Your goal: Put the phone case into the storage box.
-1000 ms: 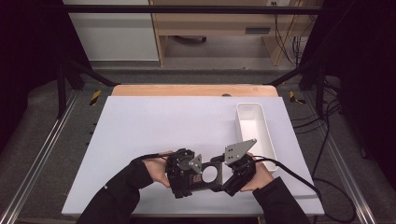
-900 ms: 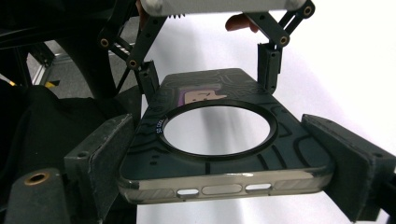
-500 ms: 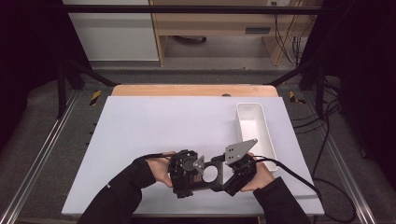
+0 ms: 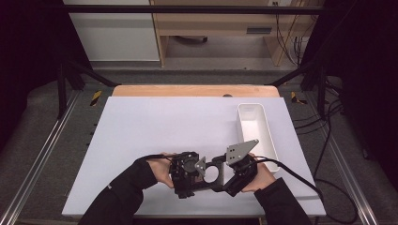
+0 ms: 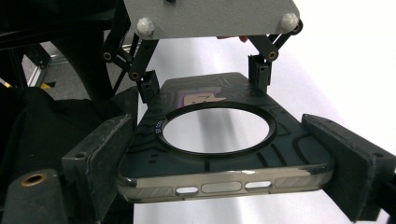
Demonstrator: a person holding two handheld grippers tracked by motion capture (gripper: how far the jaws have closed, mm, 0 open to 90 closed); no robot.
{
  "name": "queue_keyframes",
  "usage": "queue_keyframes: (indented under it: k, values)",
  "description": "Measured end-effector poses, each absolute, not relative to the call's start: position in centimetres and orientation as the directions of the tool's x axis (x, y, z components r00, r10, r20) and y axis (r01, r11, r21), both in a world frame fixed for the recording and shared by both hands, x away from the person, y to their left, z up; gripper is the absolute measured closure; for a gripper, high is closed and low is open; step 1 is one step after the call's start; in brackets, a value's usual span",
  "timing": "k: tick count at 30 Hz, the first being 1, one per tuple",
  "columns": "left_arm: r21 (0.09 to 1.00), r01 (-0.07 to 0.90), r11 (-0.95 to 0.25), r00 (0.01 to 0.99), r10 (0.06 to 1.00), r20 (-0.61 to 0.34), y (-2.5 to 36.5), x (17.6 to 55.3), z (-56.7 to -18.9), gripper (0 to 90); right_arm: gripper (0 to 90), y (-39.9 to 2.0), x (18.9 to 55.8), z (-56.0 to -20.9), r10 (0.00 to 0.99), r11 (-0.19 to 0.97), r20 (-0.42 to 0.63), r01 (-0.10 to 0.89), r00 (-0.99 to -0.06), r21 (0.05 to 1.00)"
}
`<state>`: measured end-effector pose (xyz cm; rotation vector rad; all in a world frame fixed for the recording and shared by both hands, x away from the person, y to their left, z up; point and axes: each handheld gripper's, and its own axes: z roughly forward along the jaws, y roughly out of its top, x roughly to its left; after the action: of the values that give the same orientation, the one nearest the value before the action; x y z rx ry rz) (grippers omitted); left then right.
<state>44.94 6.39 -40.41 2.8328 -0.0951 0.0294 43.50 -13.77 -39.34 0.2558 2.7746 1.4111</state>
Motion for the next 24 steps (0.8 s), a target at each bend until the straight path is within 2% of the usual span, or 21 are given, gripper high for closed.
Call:
queue_keyframes:
  k: [10,17,24]
  values:
    - [0.322,-0.069,-0.944,0.997,-0.059,0.042,6.6,44.9,-40.1,11.7,11.1,-13.9,43.4,-39.2,0.161,0.56,0.051,0.134,-0.986,0.818]
    - [0.346,-0.054,-0.937,0.998,-0.042,0.041,7.0,45.1,-39.8,11.8,0.9,-14.3,43.3,-38.7,0.2,0.538,0.033,0.139,-0.979,0.831]
    - [0.366,-0.041,-0.93,0.999,-0.029,0.038,7.7,45.2,-39.9,11.7,0.1,-15.0,43.2,-37.9,0.229,0.504,0.025,0.141,-0.973,0.852]
